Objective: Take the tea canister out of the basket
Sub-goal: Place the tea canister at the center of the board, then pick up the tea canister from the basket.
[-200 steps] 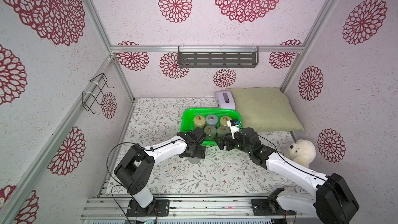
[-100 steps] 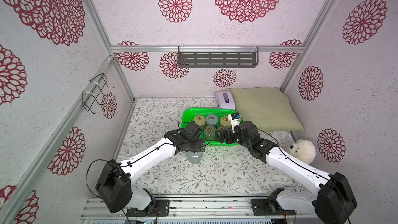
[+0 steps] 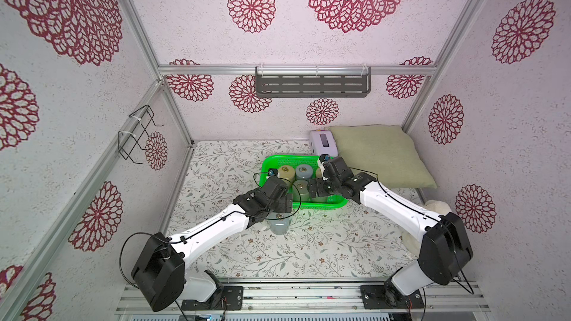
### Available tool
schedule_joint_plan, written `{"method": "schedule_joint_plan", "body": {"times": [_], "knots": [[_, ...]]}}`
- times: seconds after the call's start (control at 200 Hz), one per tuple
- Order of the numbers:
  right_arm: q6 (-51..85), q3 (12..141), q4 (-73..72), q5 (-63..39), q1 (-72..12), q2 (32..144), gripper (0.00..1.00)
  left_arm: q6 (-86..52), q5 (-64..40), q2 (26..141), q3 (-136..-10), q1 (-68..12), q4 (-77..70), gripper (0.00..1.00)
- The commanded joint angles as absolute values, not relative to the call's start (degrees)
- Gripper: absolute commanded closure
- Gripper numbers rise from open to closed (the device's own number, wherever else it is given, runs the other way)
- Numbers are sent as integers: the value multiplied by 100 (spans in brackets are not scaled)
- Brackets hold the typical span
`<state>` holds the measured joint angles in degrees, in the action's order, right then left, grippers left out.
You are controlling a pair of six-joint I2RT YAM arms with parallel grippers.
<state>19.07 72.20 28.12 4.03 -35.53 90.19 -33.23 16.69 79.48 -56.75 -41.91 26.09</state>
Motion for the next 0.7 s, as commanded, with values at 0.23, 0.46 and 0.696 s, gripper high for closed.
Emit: {"method": "schedule_joint_plan", "body": {"times": [0.23,0.46,0.696], "knots": [[1579,8235,4285,620,-3261,9836,3,-3802,1850,6932,-5023,-4039,1857,3],[1456,8681,4736,738,-3255,10462,4,-4006,2294,6127,-4466,-3984,1626,3],[1476,8976,4689,637,-3254,11017,2,-4091,2277,6117,-4452,-3964,1659,3]]}}
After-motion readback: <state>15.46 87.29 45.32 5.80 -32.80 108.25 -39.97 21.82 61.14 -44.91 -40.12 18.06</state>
